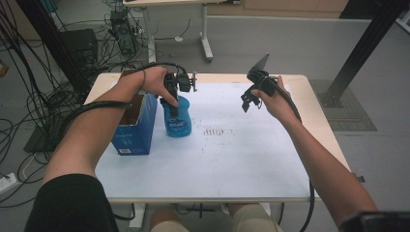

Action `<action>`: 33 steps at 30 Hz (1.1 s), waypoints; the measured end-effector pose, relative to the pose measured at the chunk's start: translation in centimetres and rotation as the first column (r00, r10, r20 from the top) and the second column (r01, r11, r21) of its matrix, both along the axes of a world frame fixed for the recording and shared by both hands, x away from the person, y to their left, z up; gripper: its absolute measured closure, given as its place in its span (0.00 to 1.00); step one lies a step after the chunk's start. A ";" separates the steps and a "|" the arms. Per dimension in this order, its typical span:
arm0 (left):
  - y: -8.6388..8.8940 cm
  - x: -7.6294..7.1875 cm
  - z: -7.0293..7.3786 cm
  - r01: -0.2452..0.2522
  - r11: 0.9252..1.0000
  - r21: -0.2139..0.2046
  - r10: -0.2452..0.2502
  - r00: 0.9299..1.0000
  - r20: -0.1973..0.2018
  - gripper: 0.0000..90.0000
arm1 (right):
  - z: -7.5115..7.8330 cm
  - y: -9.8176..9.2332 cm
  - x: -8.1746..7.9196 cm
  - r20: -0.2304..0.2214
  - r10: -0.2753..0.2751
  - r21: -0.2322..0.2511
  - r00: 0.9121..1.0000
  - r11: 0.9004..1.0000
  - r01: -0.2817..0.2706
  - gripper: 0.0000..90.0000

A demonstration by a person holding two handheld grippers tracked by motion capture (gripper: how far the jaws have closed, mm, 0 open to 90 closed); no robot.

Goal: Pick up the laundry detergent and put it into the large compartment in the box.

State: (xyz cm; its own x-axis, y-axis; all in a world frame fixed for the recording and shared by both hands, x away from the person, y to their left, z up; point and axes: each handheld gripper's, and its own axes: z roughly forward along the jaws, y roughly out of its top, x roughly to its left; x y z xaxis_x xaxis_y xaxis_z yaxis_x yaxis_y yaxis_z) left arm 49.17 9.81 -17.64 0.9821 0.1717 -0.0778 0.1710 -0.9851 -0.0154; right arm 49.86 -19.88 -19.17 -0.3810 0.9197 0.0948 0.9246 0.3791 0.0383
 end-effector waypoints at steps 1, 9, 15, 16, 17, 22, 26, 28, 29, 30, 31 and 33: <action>0.0 0.0 0.0 0.001 1.000 0.002 -0.001 1.000 -0.001 0.42 | 0.0 0.0 0.0 -0.001 0.000 0.000 1.000 1.000 0.000 0.10; -0.1 0.0 0.0 0.002 1.000 0.002 -0.002 1.000 -0.001 0.42 | 0.0 0.0 0.0 0.000 0.001 0.001 1.000 1.000 -0.001 0.10; -0.2 0.1 0.0 0.003 1.000 0.007 -0.003 1.000 -0.002 0.42 | 0.1 -0.1 0.0 0.000 0.001 0.001 1.000 1.000 -0.001 0.10; -0.2 0.1 0.0 0.003 1.000 0.008 -0.003 1.000 -0.002 0.42 | 0.1 -0.1 0.0 0.000 0.003 0.000 1.000 1.000 -0.003 0.10; -0.2 0.1 0.0 0.003 1.000 0.008 -0.003 1.000 -0.002 0.42 | 0.1 -0.1 0.0 -0.001 0.003 0.000 1.000 1.000 -0.003 0.10; -0.2 0.0 0.0 0.004 1.000 0.009 -0.004 1.000 -0.002 0.42 | 0.1 -0.1 0.0 0.001 0.001 0.002 1.000 1.000 -0.001 0.10; -0.3 0.1 0.0 0.004 1.000 0.010 -0.004 1.000 -0.002 0.42 | 0.1 -0.1 0.0 0.000 0.002 0.000 1.000 1.000 -0.002 0.10; -0.3 0.1 0.0 0.004 1.000 0.010 -0.004 1.000 -0.002 0.42 | 0.1 -0.1 0.0 0.004 -0.001 0.004 1.000 1.000 0.001 0.10; -0.3 0.1 0.0 0.005 1.000 0.011 -0.005 1.000 -0.002 0.42 | 0.1 -0.1 0.0 0.004 -0.001 0.004 1.000 1.000 0.001 0.10; -0.3 0.1 0.0 0.005 1.000 0.010 -0.005 1.000 -0.001 0.42 | 0.1 -0.2 0.0 0.001 0.000 0.005 1.000 1.000 0.000 0.10; -0.3 0.1 0.0 0.005 1.000 0.010 -0.005 1.000 -0.001 0.42 | 0.1 -0.1 0.0 0.000 0.002 0.003 1.000 1.000 -0.002 0.10; -0.3 0.1 0.0 0.004 1.000 0.010 -0.004 1.000 -0.002 0.42 | 0.1 -0.1 0.0 0.000 0.002 0.001 1.000 1.000 -0.002 0.10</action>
